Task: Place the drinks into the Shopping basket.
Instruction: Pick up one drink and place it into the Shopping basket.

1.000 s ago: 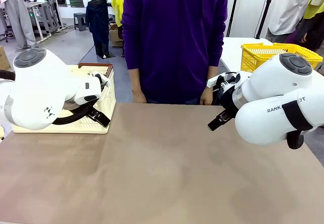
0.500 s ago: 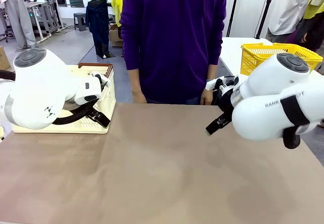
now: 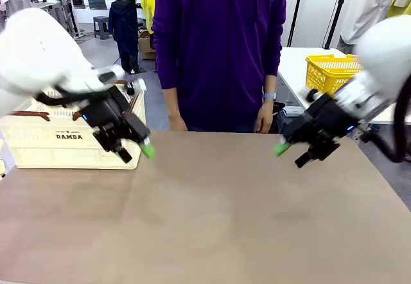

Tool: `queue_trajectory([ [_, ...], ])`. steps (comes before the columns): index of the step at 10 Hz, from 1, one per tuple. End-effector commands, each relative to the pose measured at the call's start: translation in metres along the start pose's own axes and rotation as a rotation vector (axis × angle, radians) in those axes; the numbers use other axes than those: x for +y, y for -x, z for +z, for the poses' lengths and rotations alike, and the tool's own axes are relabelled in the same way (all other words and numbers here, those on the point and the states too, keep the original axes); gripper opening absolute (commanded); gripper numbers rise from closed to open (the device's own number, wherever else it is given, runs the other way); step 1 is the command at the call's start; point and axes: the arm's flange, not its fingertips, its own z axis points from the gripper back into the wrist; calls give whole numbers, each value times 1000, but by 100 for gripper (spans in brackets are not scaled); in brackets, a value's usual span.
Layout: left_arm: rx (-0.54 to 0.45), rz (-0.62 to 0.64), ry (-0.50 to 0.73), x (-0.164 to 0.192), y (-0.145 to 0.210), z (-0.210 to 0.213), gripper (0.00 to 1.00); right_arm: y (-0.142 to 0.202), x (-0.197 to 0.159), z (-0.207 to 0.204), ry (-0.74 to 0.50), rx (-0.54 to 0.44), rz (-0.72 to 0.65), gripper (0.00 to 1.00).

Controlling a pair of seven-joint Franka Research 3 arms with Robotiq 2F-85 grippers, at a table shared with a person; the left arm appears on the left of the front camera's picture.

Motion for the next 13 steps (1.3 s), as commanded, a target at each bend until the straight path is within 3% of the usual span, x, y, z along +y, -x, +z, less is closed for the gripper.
queue_trajectory([
  [1, -181, 132, 215, 34, 16, 92, 100, 29, -20, 79, -341, -193, -192, 100],
  [3, -483, 238, 334, 84, 67, 180, 100, 65, -69, 155, -493, -401, -264, 100],
  [4, -635, 339, 402, 123, 105, 205, 100, 89, -103, 186, -587, -524, -295, 100],
  [6, -847, 491, 507, 178, 168, 221, 100, 116, -155, 213, -714, -670, -321, 100],
  [7, -902, 521, 543, 192, 187, 223, 100, 118, -173, 214, -729, -705, -352, 100],
  [8, -905, 542, 515, 197, 188, 220, 100, 109, -181, 206, -681, -714, -373, 100],
  [9, -827, 548, 493, 194, 198, 238, 100, 138, -167, 231, -692, -689, -407, 100],
  [13, -827, 548, 493, 194, 198, 238, 100, 138, -167, 231, -692, -689, -407, 100],
])
